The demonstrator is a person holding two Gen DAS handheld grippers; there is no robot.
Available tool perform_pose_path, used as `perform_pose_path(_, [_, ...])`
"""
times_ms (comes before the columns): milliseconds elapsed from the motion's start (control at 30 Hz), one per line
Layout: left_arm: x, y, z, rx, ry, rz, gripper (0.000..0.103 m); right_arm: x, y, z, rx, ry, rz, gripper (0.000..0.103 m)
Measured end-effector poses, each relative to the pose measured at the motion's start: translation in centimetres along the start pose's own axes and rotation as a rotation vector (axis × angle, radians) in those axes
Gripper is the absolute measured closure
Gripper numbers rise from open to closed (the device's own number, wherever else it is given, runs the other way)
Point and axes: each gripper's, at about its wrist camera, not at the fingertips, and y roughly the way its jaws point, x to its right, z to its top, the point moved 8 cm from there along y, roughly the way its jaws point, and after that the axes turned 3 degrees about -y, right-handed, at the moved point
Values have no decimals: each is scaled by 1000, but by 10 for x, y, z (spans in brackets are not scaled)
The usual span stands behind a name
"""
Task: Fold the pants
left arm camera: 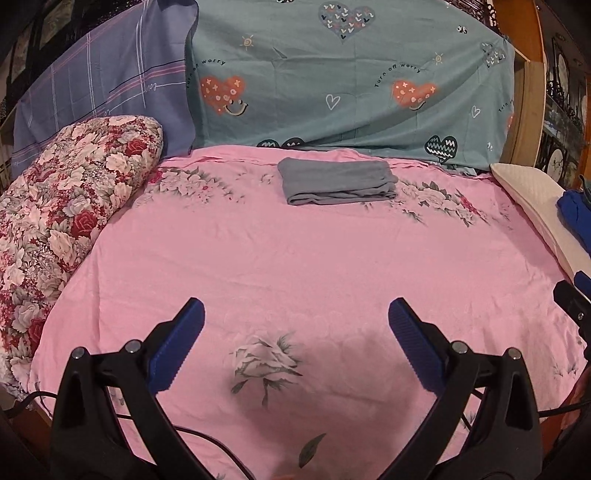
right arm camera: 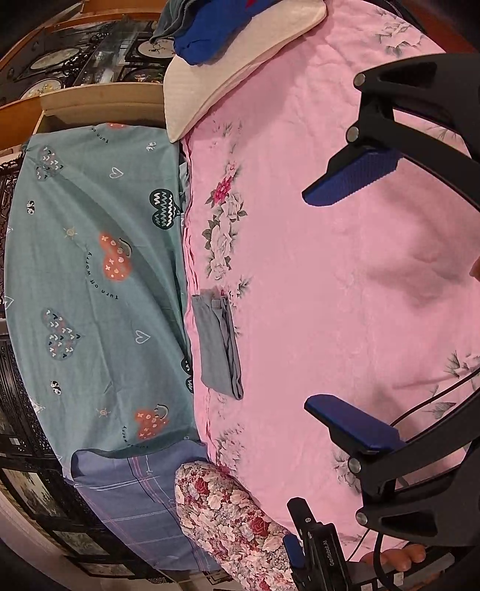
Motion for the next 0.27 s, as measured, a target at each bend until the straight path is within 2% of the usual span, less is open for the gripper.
perform_pose_path(267, [-8, 9, 1, -21, -22, 13, 2, -1, 4, -1, -5, -4, 7, 1])
